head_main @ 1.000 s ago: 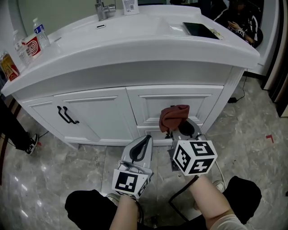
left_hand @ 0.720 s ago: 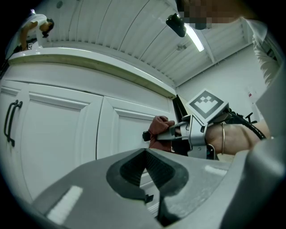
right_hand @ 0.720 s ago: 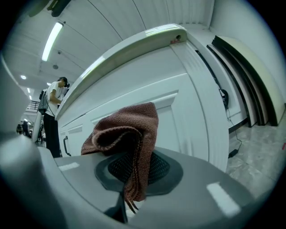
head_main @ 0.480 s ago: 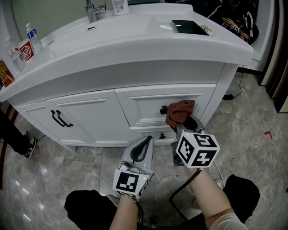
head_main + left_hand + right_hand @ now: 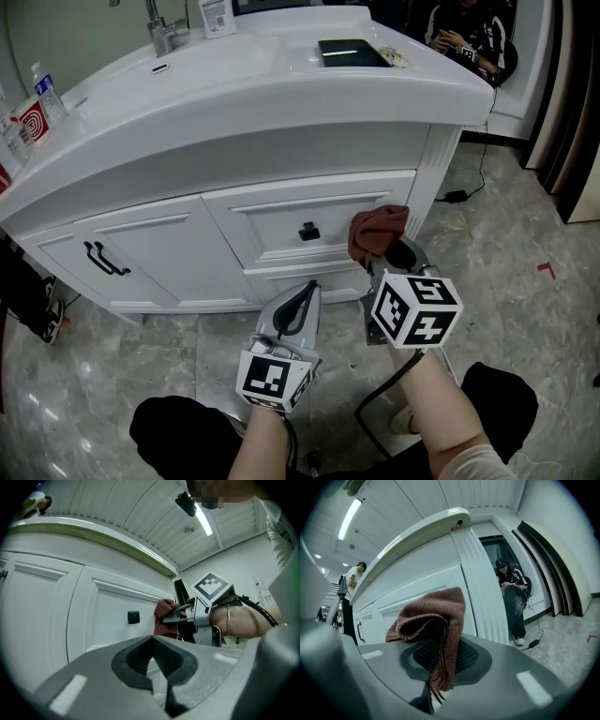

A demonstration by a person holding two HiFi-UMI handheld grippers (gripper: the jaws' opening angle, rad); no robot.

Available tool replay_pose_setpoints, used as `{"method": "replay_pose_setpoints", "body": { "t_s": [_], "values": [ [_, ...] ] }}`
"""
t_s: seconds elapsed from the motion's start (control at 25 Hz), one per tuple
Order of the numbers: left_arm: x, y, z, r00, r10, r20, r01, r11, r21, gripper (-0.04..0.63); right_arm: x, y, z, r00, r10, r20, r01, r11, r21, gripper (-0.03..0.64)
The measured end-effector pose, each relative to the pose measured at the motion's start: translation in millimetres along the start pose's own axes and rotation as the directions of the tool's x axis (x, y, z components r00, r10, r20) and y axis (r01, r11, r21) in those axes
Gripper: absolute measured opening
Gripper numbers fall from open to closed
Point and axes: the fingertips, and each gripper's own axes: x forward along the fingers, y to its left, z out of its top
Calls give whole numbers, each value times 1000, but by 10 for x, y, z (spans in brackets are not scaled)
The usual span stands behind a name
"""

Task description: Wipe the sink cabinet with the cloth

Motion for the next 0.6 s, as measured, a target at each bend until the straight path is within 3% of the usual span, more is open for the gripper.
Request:
{"method": "replay_pose_setpoints", "body": {
  "t_s": [0.32,0.48,0.6],
  "values": [
    [37,-202,-115,999,-39,-6,39,999,18,0,-193,-399,-5,994,-104,22,103,993,51,78],
    [-145,-61,-167,1000,-20,-18,21,997,68,0,-113,-109,-167,999,-40,14,40,998,51,78],
    [-327,223,-116,998,52,-23,-50,997,53,0,-1,331,-388,998,55,-22,-54,998,43,78]
  ]
}}
